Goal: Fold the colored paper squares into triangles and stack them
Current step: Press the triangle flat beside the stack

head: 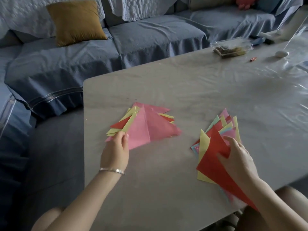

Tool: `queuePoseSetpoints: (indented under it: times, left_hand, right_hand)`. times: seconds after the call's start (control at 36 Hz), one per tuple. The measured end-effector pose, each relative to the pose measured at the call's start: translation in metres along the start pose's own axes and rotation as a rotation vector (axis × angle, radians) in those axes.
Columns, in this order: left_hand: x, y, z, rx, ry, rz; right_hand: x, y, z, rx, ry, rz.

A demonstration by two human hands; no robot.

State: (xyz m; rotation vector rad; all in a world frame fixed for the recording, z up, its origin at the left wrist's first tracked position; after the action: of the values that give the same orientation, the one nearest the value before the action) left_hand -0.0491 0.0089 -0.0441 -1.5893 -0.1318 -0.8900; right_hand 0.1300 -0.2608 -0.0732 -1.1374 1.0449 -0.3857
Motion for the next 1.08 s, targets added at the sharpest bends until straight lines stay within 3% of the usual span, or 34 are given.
queuePoseSetpoints:
  times: [0.17,0.22,0.31,0.36,0.42,0.56,0.67,0.78,0.86,0.92,1.0,1.08]
  left_hand:
    - [-0.002,0.000,0.053,-0.006,-0.112,0.087]
    - [-0.004,0.000,0.058,-0.006,-0.154,0.221]
    - [-0.002,0.002,0.045,0.045,-0.107,0.429]
    - [0.004,0.007,0.026,0.032,-0.048,0.326]
    - [0.009,0.014,0.002,-0.090,-0.072,0.167]
    - [0.006,0.040,-0.064,-0.654,-0.348,-0.140]
    - [-0.001,0.052,-0.082,-0.811,-0.487,-0.326]
    - [-0.008,0.051,-0.067,-0.716,-0.611,-0.488]
    - [-0.010,0.045,-0.043,-0.535,-0.405,-0.286]
    - [-0.009,0.039,-0.027,-0.426,-0.238,-0.117]
    - [-0.007,0.038,-0.008,-0.367,-0.105,0.002]
    - [-0.008,0.038,0.005,-0.301,-0.043,0.098]
  right_hand:
    - [-0.014,-0.007,-0.007,0.071,-0.177,0.058]
    - [-0.020,-0.009,-0.009,0.090,-0.229,0.150]
    - [-0.030,-0.005,-0.012,0.110,-0.226,0.299]
    - [-0.039,0.003,-0.013,0.119,-0.183,0.439]
    - [-0.051,0.014,-0.013,0.120,-0.132,0.611]
    - [-0.077,0.039,-0.019,0.207,-0.058,0.777]
    - [-0.089,0.053,-0.023,0.218,-0.025,0.834]
    - [-0.085,0.058,-0.023,0.216,-0.004,0.829]
    - [-0.079,0.058,-0.025,0.226,0.032,0.832]
    - [-0.072,0.054,-0.028,0.242,-0.003,0.650]
    - [-0.071,0.047,-0.031,0.245,-0.273,0.318]
    - [-0.081,0.061,-0.036,0.125,-0.562,0.065]
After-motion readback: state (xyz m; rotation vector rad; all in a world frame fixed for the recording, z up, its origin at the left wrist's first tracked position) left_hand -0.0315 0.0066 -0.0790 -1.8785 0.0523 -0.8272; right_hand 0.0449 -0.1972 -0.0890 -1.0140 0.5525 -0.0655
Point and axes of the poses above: each hand's wrist, its own z-axis towards the middle knuckle, its own y-axis out of the palm, x = y × z, the point moved 4 cm from there along z, towards the middle knuckle, and after that the axes turned 15 degrees about -y, right-handed, at the moved point
